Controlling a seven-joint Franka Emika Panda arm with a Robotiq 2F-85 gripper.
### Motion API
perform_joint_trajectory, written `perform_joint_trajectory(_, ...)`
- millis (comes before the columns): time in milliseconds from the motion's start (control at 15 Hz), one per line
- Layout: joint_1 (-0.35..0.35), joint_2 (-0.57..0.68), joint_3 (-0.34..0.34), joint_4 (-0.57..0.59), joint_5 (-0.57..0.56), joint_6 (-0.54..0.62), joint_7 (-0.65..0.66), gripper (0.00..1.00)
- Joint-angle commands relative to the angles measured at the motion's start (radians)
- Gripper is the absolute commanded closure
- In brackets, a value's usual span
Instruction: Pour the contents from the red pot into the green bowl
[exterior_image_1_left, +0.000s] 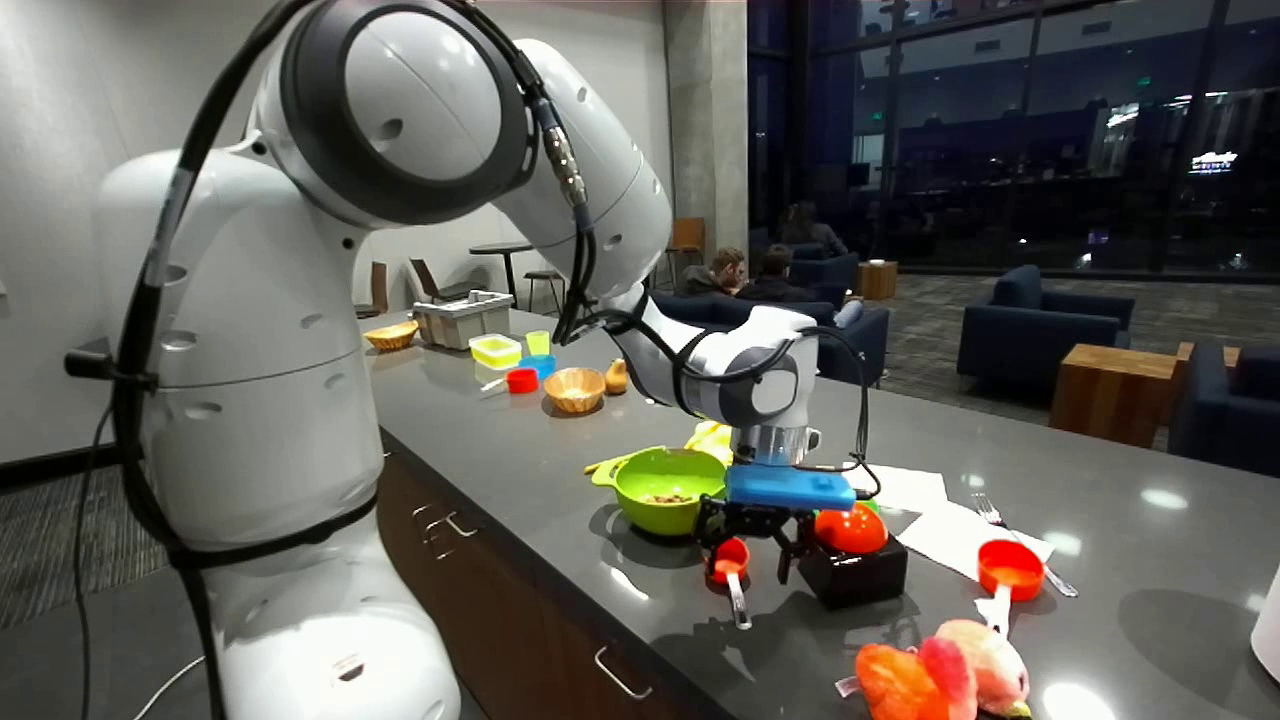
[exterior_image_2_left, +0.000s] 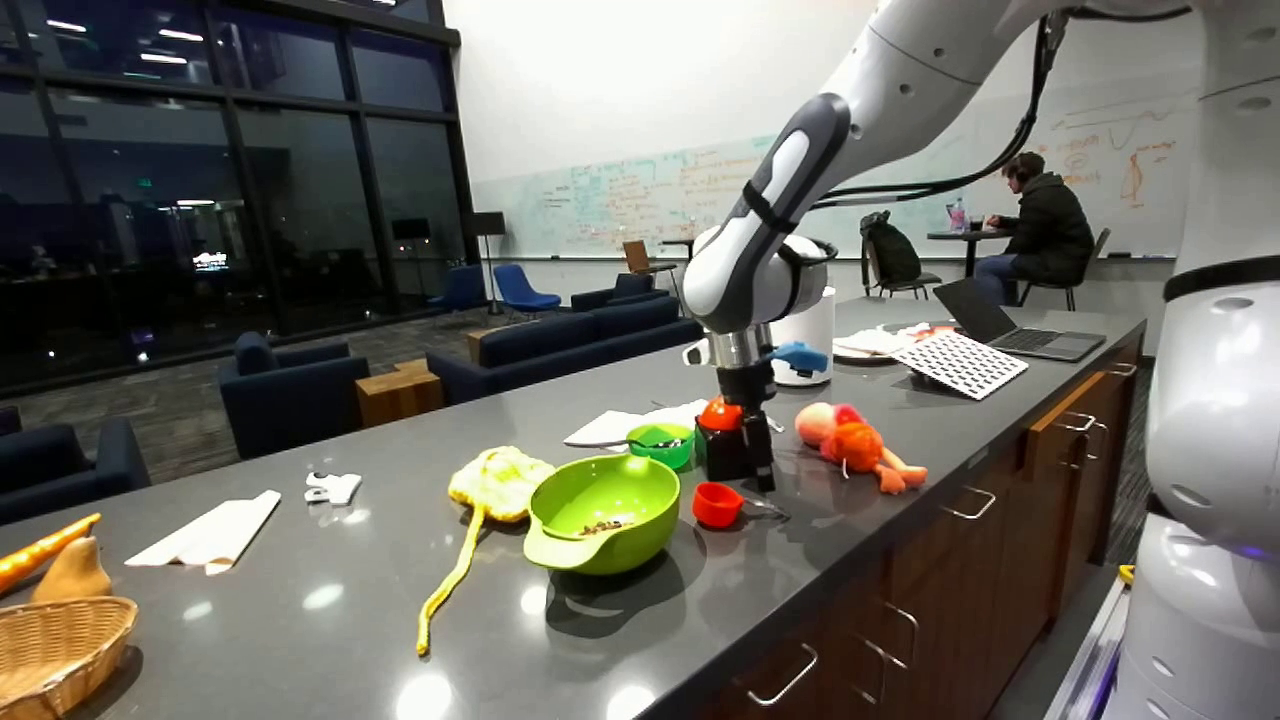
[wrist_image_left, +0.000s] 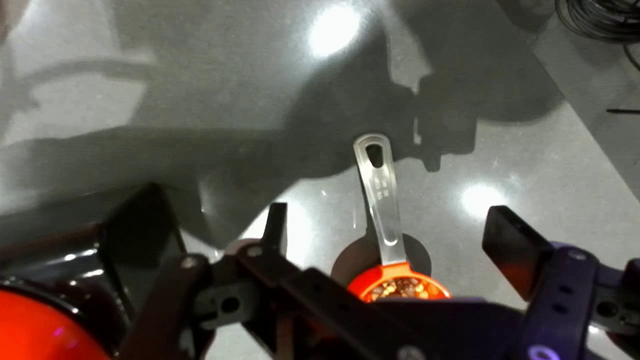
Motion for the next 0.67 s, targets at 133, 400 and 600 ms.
perform_joint_trajectory(133,-0.012,0.006,0.007,0.014,0.016,-0.039,-0.187,0.00)
perform_joint_trajectory(400,-0.009,0.006,0.008,-0.014,0.009,0.050,-0.164,0.00)
perform_joint_trajectory(600,-0.007,0.015,0.012,-0.032,0.015,0.140,-0.131,0.00)
